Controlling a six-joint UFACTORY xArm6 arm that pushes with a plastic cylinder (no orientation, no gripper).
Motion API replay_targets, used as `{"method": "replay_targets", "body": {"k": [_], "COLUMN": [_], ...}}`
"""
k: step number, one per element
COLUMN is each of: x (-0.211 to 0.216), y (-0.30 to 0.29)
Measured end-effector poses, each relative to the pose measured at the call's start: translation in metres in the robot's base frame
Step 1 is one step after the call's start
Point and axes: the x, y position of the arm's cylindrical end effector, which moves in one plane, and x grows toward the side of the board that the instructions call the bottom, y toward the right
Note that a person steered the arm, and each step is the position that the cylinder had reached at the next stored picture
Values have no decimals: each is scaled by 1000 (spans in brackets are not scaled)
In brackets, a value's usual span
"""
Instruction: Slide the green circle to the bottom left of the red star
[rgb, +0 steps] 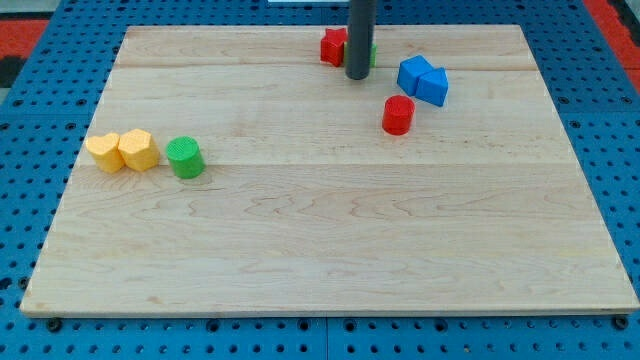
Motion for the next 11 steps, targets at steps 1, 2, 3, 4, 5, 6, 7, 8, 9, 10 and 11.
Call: {"method": "replay_targets", "body": {"k": [1,2,3,4,5,6,7,8,9,10,11], "x": [46,121,221,209,158,121,85,81,135,95,59], "y": [-50,-87,-100,-183,-197,-183,-157,-144,-146,-203,-206]}}
